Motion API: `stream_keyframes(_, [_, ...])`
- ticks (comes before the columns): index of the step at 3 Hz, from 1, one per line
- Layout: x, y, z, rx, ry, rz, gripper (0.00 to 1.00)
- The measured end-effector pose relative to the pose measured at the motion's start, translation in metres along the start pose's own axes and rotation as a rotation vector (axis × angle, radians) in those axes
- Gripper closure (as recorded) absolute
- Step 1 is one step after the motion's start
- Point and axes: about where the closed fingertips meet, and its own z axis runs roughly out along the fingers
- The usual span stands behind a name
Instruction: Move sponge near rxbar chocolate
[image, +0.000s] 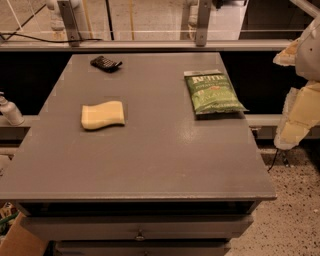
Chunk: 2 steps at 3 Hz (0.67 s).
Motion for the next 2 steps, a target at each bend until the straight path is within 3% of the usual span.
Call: stream_keyframes(2, [-0.0026,-0.0026,-0.0005,0.004,-0.019,-0.013,0.00])
